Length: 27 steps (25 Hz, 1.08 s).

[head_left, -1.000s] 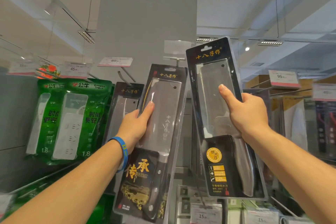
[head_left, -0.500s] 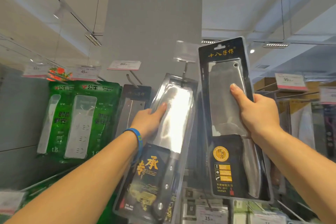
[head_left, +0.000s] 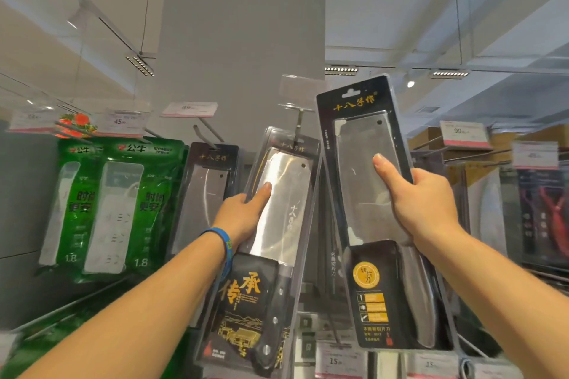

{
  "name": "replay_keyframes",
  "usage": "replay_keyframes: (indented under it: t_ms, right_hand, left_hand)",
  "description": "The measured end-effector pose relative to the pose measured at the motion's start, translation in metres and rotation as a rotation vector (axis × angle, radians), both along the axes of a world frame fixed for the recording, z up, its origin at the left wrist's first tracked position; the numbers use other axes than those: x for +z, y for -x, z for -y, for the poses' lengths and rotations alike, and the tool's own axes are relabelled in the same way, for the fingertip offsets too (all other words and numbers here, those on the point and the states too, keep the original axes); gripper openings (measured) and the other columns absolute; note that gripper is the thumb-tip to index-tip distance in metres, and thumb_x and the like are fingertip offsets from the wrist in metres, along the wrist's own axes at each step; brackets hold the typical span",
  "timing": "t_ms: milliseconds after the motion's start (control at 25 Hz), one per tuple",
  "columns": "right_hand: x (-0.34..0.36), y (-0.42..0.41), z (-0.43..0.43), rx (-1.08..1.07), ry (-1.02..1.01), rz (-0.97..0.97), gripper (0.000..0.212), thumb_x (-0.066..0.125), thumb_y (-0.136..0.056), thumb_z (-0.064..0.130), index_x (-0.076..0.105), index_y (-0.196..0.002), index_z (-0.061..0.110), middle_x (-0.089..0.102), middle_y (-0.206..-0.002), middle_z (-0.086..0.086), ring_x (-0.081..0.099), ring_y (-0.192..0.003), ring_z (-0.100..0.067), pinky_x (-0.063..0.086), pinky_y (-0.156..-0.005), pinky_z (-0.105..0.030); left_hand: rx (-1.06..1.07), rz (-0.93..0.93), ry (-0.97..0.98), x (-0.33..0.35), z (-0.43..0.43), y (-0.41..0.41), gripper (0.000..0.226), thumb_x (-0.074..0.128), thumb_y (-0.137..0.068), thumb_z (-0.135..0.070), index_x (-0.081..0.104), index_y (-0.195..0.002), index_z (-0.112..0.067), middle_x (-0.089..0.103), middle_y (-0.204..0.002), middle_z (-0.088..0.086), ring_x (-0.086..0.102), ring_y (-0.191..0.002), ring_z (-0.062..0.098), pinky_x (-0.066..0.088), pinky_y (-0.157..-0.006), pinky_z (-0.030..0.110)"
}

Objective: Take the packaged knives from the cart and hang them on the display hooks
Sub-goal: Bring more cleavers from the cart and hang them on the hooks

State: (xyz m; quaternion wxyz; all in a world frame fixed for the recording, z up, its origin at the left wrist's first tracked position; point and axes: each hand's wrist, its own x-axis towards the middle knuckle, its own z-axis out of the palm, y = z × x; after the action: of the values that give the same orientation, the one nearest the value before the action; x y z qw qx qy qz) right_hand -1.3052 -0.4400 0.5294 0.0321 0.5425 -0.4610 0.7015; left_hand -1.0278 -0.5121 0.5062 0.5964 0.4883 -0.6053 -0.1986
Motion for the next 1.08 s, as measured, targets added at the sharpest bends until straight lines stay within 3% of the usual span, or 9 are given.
replay_keyframes:
  t_ms: [80,160,400,520,640,760,840,960,1080]
  right_hand:
    - [0.001,0.0,-0.005,-0.025,0.02,-0.023,0.075,0.06,-0.079,0.081,0.043,-0.062,0.01,0.042,-0.059,-0.011,0.041,-0.056,-0.026,0.035,-0.056,-0.041]
    - [0.001,-0.001,-0.008,-0.062,0.037,-0.044,0.072,0.062,-0.078,0.08,0.034,-0.06,0.016,0.034,-0.055,-0.003,0.033,-0.053,-0.022,0.029,-0.055,-0.041]
    - [0.002,0.007,-0.014,-0.034,-0.003,-0.021,0.069,0.061,-0.076,0.084,0.035,-0.06,0.022,0.037,-0.058,0.008,0.038,-0.059,-0.018,0.033,-0.061,-0.036]
    - [-0.001,0.013,-0.018,-0.024,0.03,-0.009,0.07,0.064,-0.077,0.081,0.037,-0.057,0.019,0.04,-0.049,0.009,0.039,-0.052,-0.017,0.033,-0.056,-0.037]
    - [-0.005,0.015,-0.02,0.012,-0.001,0.002,0.062,0.063,-0.078,0.081,0.041,-0.062,0.026,0.047,-0.061,0.011,0.048,-0.068,-0.02,0.038,-0.061,-0.036]
    - [-0.014,0.013,-0.014,0.084,-0.007,0.024,0.075,0.063,-0.076,0.083,0.056,-0.07,0.009,0.062,-0.073,-0.011,0.059,-0.072,-0.033,0.051,-0.065,-0.047]
    - [-0.021,0.007,-0.007,0.146,0.016,0.043,0.087,0.063,-0.076,0.083,0.054,-0.072,-0.003,0.062,-0.074,-0.023,0.059,-0.068,-0.042,0.053,-0.065,-0.054]
    - [-0.024,-0.02,0.004,0.222,0.053,0.02,0.077,0.063,-0.077,0.081,0.047,-0.065,0.007,0.046,-0.06,-0.011,0.041,-0.054,-0.023,0.038,-0.053,-0.041]
    - [-0.025,-0.054,0.016,0.293,0.08,0.041,0.07,0.065,-0.081,0.075,0.035,-0.058,0.016,0.035,-0.049,0.007,0.028,-0.046,-0.01,0.028,-0.049,-0.034]
  left_hand:
    - [0.003,-0.027,-0.034,-0.003,0.011,0.008,0.089,0.05,-0.083,-0.076,0.054,-0.131,-0.002,0.053,-0.143,0.013,0.056,-0.121,0.029,0.042,-0.107,0.04]
    - [0.022,-0.039,-0.032,-0.005,0.02,0.017,0.081,0.051,-0.086,-0.072,0.056,-0.13,-0.004,0.054,-0.141,0.014,0.056,-0.113,0.027,0.041,-0.097,0.031]
    - [0.044,0.186,-0.333,0.012,0.043,0.028,0.078,0.036,-0.1,-0.06,0.033,-0.15,0.001,0.039,-0.153,0.019,0.043,-0.137,0.037,0.036,-0.11,0.042]
    - [0.223,0.289,-0.228,0.016,0.043,0.032,0.066,0.049,-0.102,-0.038,0.026,-0.153,-0.003,0.043,-0.15,0.019,0.047,-0.132,0.038,0.041,-0.103,0.04]
    - [0.239,0.271,-0.096,0.009,0.033,0.027,0.073,0.058,-0.096,-0.041,0.025,-0.155,-0.013,0.043,-0.151,0.015,0.048,-0.132,0.037,0.042,-0.109,0.043]
    - [0.126,0.136,0.013,0.015,0.017,0.008,0.052,0.061,-0.093,-0.041,0.05,-0.138,-0.017,0.06,-0.132,0.009,0.066,-0.109,0.029,0.053,-0.096,0.043]
    - [0.111,0.091,0.116,0.025,-0.004,-0.009,0.027,0.062,-0.094,-0.034,0.063,-0.116,-0.018,0.072,-0.107,0.003,0.071,-0.079,0.018,0.055,-0.073,0.03]
    - [0.28,0.203,0.199,0.04,-0.036,-0.036,0.007,0.062,-0.093,-0.029,0.068,-0.094,-0.024,0.075,-0.083,-0.004,0.067,-0.059,0.01,0.045,-0.054,0.022]
    - [0.39,0.314,0.216,0.053,-0.062,-0.06,0.007,0.063,-0.092,-0.027,0.069,-0.094,-0.024,0.074,-0.085,-0.004,0.069,-0.067,0.01,0.05,-0.055,0.022]
